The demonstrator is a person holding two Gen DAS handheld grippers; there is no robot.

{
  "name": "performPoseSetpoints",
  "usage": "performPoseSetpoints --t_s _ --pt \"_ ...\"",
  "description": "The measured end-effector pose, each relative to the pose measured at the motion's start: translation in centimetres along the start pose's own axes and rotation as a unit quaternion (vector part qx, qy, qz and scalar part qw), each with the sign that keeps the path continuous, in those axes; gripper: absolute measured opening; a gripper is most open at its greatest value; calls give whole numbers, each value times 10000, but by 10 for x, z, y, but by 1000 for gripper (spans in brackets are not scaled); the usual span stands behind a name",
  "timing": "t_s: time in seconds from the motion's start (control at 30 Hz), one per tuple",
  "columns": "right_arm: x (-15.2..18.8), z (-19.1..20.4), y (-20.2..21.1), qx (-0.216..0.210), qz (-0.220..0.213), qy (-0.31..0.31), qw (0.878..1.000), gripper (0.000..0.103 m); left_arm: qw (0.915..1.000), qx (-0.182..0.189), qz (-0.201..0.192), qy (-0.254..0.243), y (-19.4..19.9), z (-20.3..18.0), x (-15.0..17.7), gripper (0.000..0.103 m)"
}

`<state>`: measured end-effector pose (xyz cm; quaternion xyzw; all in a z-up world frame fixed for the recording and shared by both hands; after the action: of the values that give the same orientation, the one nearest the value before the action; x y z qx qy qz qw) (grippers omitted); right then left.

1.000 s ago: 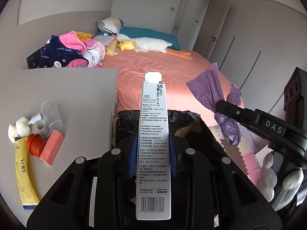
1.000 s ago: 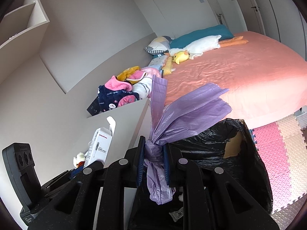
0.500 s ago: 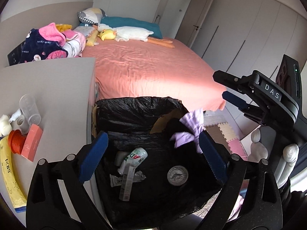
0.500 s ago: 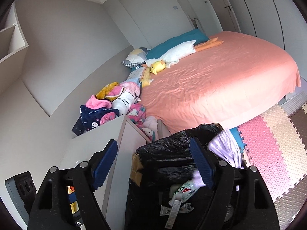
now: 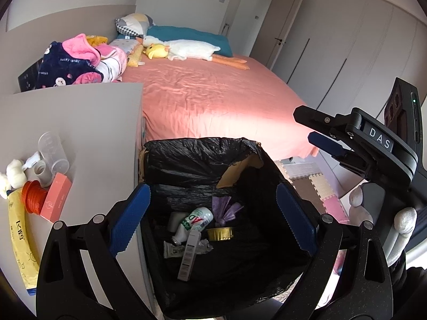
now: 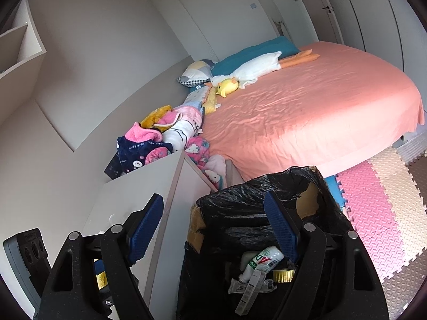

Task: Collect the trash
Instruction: 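Open the left gripper to drop the white box while the right drops the purple bag, then move both grippers back over the table toward the yellow packet and pink box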

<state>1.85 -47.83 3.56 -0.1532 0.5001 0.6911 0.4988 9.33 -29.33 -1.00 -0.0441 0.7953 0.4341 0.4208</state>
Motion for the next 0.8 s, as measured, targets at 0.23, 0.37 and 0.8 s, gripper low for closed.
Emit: performPoseSetpoints --t_s 0.23,0.37,0.8 --pt "8 21 -10 -126 125 145 9997 78 9995 -287 -71 134 15 20 7 92" --pt "16 34 -17 -187 231 232 9993 78 9986 -431 -74 296 22 38 10 92" --pt "45 79 -42 -355 557 637 9958 78 9926 -985 -263 659 53 88 25 92"
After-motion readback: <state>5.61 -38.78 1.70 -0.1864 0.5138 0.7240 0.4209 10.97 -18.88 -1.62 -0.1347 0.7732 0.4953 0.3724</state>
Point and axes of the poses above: each gripper's, at about its wrist camera, not at the fingertips, and y roughly against the way its jaws point, z to its left, x to its underside, the point moved 3 cm from there along -y, roughly the way its jaws point, and after that the axes turned 1 degree about -z, right-handed, at the moved point
